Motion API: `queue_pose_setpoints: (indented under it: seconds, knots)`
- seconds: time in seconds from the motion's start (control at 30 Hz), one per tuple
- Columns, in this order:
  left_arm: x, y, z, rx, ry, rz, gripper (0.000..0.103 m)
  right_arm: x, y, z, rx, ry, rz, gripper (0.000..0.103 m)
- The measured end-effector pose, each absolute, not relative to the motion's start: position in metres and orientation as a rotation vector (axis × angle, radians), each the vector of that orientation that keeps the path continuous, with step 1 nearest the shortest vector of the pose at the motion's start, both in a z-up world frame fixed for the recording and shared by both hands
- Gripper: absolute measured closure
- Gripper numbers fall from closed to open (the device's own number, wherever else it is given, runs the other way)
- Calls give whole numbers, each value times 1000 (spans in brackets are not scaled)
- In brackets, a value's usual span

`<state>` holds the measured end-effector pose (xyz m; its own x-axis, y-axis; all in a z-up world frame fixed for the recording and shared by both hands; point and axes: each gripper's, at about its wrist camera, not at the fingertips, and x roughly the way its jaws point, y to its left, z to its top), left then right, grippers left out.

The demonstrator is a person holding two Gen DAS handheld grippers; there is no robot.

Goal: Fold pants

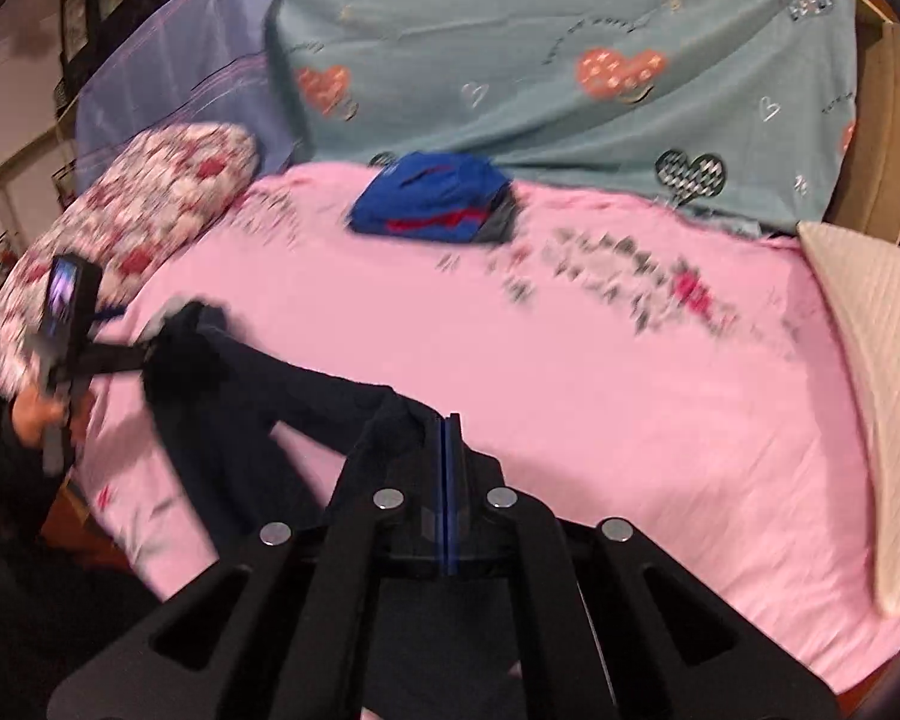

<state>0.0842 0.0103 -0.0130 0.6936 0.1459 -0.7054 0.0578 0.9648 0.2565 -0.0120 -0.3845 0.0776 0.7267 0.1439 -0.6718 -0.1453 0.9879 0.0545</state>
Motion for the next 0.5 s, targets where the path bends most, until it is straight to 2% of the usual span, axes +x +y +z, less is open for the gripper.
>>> queue_pose_setpoints:
  seconds: [0.13,0.17,0.23,0.4,0.43,0.47,0.5]
  knots:
    - [122,-7,-14,292,844,64,2,91,-440,89,46,724,3,102]
    - [133,-10,-16,296,860,69,2,126,-456,80,50,764,-72,91]
    - [154,-16,-22,309,900,97,2,163,-486,56,38,847,-205,56]
    - [166,-22,-36,337,965,83,2,135,-513,22,78,877,-195,53]
    - [164,-23,-39,346,976,67,2,125,-507,17,50,887,-159,49]
    - [162,-26,-45,362,992,46,2,115,-499,9,3,889,-122,41]
    - [160,-29,-52,377,1004,35,2,106,-485,-2,-76,885,-91,38]
